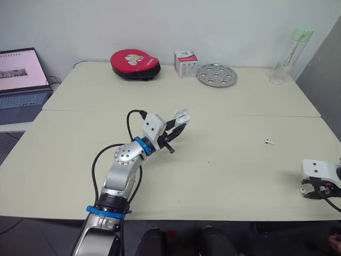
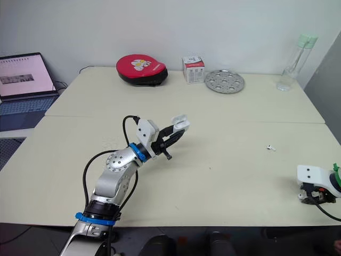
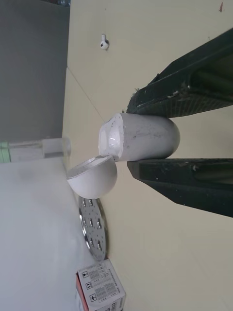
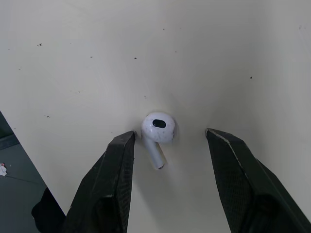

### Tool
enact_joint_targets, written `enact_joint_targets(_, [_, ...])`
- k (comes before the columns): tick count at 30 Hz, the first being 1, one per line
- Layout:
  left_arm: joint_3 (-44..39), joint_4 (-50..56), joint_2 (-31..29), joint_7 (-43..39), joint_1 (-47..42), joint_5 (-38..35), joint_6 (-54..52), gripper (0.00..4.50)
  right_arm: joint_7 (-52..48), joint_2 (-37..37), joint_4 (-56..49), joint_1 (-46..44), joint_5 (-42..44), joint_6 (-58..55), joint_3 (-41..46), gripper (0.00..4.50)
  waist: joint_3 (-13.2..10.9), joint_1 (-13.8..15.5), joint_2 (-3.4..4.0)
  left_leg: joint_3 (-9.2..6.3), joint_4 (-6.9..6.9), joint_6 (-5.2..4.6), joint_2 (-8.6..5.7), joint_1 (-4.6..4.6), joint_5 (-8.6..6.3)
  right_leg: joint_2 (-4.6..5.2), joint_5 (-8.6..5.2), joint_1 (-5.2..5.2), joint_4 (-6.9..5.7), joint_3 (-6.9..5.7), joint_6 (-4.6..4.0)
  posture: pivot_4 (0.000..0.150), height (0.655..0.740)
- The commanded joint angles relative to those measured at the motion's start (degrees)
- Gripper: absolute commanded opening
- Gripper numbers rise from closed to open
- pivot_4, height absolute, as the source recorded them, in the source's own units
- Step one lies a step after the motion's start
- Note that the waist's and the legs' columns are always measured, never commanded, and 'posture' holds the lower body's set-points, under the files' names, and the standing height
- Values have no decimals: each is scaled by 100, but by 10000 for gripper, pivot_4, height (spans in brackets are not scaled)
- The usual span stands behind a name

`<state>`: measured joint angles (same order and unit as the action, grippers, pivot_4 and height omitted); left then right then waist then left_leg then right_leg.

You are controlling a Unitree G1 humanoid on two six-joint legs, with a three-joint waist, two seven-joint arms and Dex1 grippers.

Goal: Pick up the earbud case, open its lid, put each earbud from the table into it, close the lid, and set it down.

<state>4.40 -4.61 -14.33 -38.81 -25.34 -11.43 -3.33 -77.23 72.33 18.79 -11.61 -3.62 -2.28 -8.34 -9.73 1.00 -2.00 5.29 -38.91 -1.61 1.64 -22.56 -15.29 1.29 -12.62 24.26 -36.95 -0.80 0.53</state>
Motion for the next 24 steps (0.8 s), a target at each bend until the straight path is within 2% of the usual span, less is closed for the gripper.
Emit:
enact_joint_targets(1, [31,278,9,33,-33,-22,29,7461,-39,-62,-115,-21,-179,355,-115,23800,0,-2,0,0,0,0,0,1,0,-1,0,0,-1,0,0,1500,7400])
enact_joint_targets(10, [63,228,33,52,-37,-17,57,7461,-273,-147,-338,-151,-209,155,-76,23800,0,-10,1,0,2,0,2,2,0,-1,1,1,-2,0,-4,1500,7400])
enact_joint_targets(13, [67,227,24,58,-13,-17,55,7461,-284,-138,-342,-143,-260,175,-92,17675,0,-10,1,0,1,0,2,2,0,-1,2,1,-2,0,-5,1500,7400])
enact_joint_targets(18, [71,231,2,45,32,-18,43,7461,-300,-70,-124,-149,-424,382,-153,133,0,-6,1,0,1,0,1,2,0,-1,2,0,-2,0,-6,1500,7400])
enact_joint_targets(24, [90,206,-6,43,8,-17,53,7461,-319,-229,-110,-279,-245,150,-46,133,0,-5,1,0,0,0,-1,2,0,0,4,-2,-1,0,-8,1500,7400])
